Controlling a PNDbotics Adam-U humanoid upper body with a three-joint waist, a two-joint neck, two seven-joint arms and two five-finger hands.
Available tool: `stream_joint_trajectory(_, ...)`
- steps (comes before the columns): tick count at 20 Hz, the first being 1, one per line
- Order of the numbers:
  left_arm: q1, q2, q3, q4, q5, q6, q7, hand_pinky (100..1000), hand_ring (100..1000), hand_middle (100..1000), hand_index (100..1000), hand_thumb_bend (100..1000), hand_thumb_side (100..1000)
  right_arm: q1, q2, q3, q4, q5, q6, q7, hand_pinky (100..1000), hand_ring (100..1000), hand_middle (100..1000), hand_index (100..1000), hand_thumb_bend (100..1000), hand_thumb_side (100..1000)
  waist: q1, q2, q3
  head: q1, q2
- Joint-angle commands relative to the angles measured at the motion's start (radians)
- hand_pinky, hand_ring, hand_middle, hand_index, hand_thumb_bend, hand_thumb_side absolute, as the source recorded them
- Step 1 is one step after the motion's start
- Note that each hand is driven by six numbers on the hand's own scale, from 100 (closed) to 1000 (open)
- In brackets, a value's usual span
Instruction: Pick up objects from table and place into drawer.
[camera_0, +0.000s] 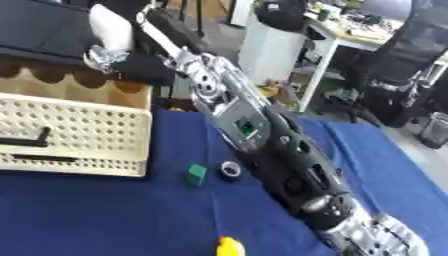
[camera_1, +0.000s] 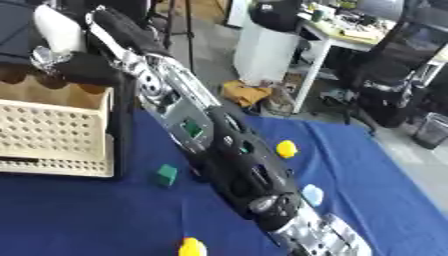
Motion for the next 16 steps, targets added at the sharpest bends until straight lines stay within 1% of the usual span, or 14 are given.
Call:
stream_joint_trajectory(1, -0.014, 0.006, 0.001, -0.013, 0.008, 0.002, -0.005, 641, 807, 726, 920, 100, 1000, -0.024, -0.01, -0.004, -0.025, -0.013, 0.006, -0.005, 433, 554, 238, 511, 145, 736, 0.008, -0.034, 0.002, -0.001, 0.001)
stream_joint_trajectory(5, -0.013, 0.005, 0.002, -0.013, 0.01, 0.005, -0.005, 640, 807, 726, 920, 100, 1000, -0.023, -0.009, 0.002, -0.036, -0.013, 0.008, -0.005, 433, 554, 239, 511, 115, 731, 0.005, -0.037, 0.004, -0.002, 0.001)
stream_joint_trajectory(12, -0.013, 0.001, 0.003, -0.013, 0.015, 0.008, -0.006, 640, 807, 726, 919, 100, 1000, -0.023, -0.007, 0.013, -0.058, -0.021, 0.011, 0.001, 432, 554, 240, 510, 111, 733, 0.006, -0.044, 0.001, -0.005, 0.011)
stream_joint_trajectory(16, -0.014, 0.0, 0.003, -0.013, 0.017, 0.009, -0.007, 640, 807, 726, 919, 100, 1000, -0.021, -0.007, 0.016, -0.07, -0.026, 0.014, 0.002, 432, 559, 240, 509, 111, 733, 0.009, -0.047, -0.003, 0.006, 0.018)
